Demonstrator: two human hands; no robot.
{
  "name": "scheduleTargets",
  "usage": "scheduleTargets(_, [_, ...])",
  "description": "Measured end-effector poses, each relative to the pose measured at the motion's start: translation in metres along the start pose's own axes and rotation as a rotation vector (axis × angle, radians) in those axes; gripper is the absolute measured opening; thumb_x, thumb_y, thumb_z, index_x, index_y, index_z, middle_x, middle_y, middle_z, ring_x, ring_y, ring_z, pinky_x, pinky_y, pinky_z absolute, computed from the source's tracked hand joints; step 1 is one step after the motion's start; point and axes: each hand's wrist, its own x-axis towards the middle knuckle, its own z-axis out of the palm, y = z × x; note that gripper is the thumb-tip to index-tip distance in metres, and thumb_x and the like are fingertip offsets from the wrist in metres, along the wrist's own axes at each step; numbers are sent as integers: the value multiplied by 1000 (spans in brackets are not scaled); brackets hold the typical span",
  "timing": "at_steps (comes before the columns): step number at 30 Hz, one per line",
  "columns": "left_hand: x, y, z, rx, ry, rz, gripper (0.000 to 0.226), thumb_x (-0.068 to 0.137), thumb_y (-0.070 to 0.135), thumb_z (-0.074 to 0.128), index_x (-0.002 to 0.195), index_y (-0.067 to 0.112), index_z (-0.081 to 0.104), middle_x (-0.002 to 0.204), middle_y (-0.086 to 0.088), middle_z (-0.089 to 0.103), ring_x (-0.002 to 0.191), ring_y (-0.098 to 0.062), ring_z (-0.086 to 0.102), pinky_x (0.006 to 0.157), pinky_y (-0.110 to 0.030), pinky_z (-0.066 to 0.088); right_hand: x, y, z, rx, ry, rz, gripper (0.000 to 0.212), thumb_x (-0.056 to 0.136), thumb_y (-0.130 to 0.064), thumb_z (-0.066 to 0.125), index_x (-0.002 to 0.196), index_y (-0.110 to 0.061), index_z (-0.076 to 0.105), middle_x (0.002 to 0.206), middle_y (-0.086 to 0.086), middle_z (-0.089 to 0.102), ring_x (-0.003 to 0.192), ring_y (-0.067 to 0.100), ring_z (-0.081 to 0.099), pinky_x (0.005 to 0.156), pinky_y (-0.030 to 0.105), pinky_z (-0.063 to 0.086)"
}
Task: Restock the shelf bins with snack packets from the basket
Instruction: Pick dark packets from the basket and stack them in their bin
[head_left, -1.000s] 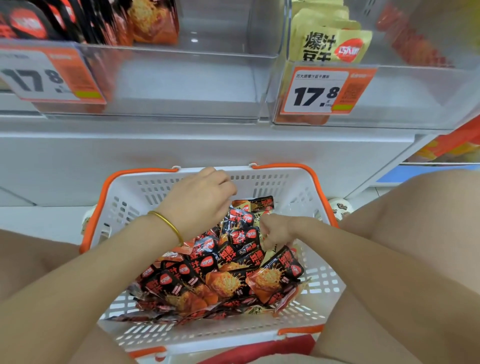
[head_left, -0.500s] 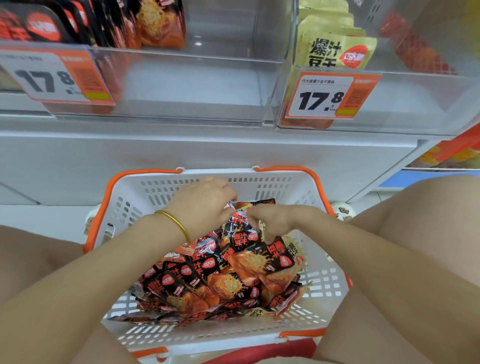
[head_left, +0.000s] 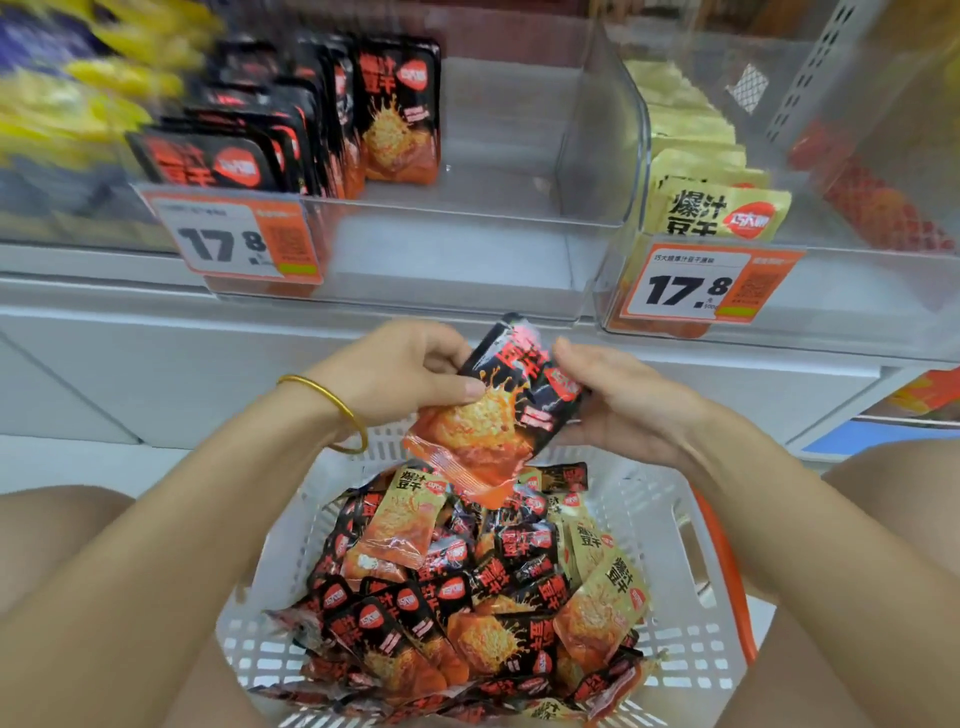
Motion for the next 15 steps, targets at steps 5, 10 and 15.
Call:
scheduleTargets(5, [-5,35,-39,-168,300,168,5,83,8,66,80,5,64,66,-4,64,56,-7,54,58,-21,42,-1,-57,41,-174,38,-229,30,64,-14,71,93,-14,66,82,-1,72,71,13,68,60,30,58])
scheduleTargets(10, [7,47,-92,630,911,374,24,89,30,51,96,15,69,92,-1,68,84,-18,63,76,-31,46,58,-147,58,-258,274,-438,14,79,1,67,83,-12,64,61,-3,67,52,12,65,50,30,56])
scheduleTargets(15, [21,11,-116,1020,957,283,38,87,38,44,103,14,68,117,-7,63,117,-29,52,101,-47,30,166,-163,48,-599,467,-254,26,75,4,74,95,-4,60,88,14,68,74,23,68,72,47,56])
